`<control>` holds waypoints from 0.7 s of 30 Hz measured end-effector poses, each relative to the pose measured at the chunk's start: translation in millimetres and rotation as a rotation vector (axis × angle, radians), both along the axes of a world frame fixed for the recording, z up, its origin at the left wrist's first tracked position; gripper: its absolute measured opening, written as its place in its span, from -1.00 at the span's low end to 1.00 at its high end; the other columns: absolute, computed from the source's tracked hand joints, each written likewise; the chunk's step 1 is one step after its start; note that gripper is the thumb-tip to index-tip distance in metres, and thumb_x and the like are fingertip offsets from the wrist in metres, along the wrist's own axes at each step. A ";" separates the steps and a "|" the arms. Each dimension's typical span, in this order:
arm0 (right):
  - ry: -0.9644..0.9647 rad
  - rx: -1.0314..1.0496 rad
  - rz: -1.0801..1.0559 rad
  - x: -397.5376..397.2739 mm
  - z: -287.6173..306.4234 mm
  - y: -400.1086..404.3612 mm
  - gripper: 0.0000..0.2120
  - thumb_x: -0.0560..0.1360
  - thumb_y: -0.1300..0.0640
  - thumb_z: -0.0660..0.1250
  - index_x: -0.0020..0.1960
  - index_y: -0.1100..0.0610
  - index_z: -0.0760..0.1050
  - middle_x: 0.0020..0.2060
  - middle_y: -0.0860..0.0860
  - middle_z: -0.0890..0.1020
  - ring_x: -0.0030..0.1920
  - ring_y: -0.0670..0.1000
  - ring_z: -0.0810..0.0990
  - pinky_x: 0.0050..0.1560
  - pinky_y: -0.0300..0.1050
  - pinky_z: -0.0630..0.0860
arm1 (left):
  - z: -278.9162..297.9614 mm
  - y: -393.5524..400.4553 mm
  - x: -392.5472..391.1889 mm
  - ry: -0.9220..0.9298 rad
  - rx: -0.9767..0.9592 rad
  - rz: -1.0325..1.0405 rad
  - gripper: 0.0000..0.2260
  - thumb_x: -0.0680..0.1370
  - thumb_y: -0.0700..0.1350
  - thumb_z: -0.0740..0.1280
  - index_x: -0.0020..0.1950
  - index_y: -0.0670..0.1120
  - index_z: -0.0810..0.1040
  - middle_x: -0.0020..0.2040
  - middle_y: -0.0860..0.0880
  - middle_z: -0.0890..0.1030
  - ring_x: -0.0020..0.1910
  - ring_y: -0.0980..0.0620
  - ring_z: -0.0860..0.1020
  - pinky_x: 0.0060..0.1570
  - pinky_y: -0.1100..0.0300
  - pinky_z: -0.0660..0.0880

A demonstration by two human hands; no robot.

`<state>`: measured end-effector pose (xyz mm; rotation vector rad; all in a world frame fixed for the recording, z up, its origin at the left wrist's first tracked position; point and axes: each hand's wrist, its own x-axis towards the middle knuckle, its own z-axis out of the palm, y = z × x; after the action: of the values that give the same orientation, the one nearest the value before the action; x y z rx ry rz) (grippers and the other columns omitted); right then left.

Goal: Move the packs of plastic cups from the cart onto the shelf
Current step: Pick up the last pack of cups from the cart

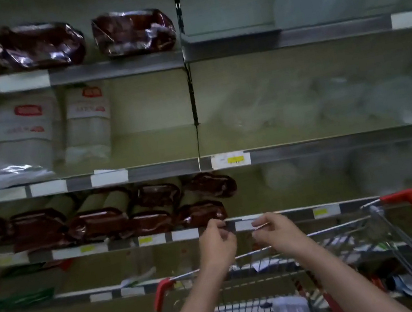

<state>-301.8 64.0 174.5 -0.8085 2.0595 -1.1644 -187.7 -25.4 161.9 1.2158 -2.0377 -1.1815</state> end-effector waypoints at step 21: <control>-0.593 0.470 -0.339 -29.1 -273.1 96.2 -0.75 0.44 0.10 0.40 0.03 0.18 0.42 -0.03 0.14 0.49 0.01 0.14 0.49 -0.01 0.01 0.44 | -227.1 70.5 -13.1 -0.391 0.601 -0.167 -0.77 0.55 -0.17 0.30 0.19 -0.06 0.41 -0.12 0.05 0.48 -0.23 0.14 0.48 -0.25 0.30 0.49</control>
<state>-330.9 160.2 -98.6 0.1133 1.8684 -0.8813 -200.8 45.1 -65.2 1.6859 -2.1602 -1.8478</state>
